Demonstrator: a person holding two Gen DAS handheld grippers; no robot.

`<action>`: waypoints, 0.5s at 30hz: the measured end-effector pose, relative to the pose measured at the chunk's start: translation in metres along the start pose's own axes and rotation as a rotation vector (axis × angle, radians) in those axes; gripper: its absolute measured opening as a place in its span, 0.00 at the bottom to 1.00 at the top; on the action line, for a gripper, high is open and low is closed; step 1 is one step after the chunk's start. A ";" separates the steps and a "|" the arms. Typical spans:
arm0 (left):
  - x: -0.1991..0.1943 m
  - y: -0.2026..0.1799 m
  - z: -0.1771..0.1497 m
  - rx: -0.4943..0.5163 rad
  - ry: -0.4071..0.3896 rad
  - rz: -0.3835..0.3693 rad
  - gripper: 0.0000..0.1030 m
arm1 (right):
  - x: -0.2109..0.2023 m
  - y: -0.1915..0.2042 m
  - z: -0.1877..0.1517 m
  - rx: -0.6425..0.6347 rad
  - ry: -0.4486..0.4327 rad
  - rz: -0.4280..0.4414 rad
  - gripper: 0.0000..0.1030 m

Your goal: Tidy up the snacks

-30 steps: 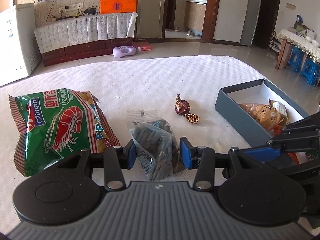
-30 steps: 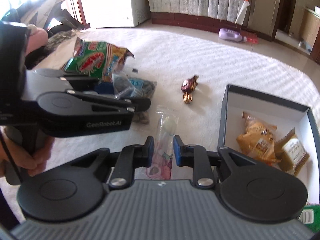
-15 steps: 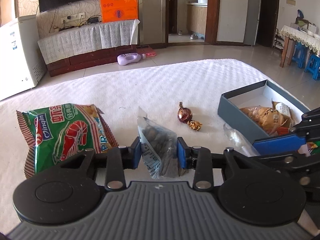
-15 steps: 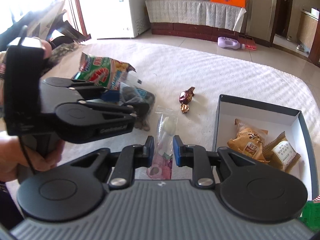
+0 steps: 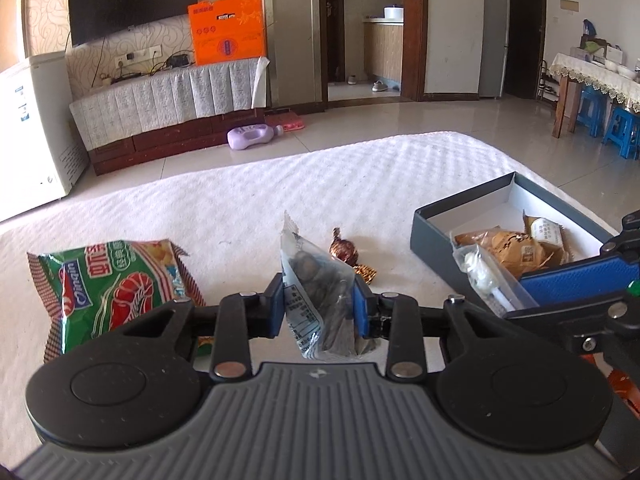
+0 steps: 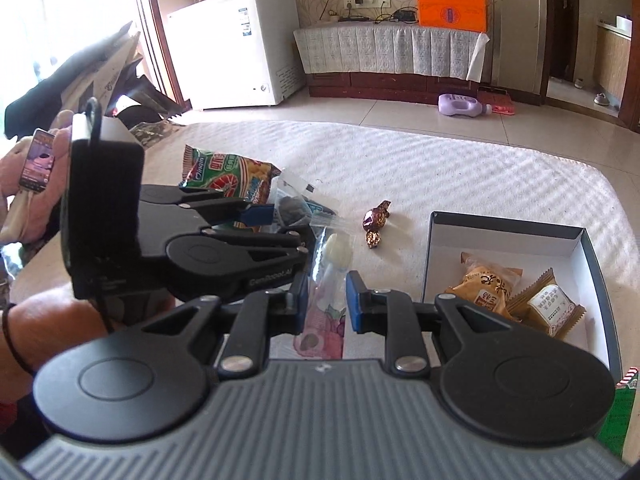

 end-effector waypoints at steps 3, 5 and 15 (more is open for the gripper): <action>-0.001 -0.003 0.002 0.009 -0.007 0.001 0.37 | -0.005 0.001 0.000 0.005 -0.013 0.003 0.23; -0.002 -0.006 0.004 0.011 -0.011 -0.001 0.37 | -0.009 0.002 0.000 0.007 -0.022 0.008 0.23; -0.009 -0.014 0.011 0.023 -0.030 -0.001 0.37 | -0.023 -0.003 0.001 0.017 -0.054 0.003 0.23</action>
Point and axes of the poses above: each gripper's, at about its wrist camera, not at the fingertips, and x roughly the way its jaws point, y to its left, z to its top, the point moved 7 cm from there along x, roughly the way its jaws point, and after that the axes turned 1 degree about -y, right-handed, at the moved point
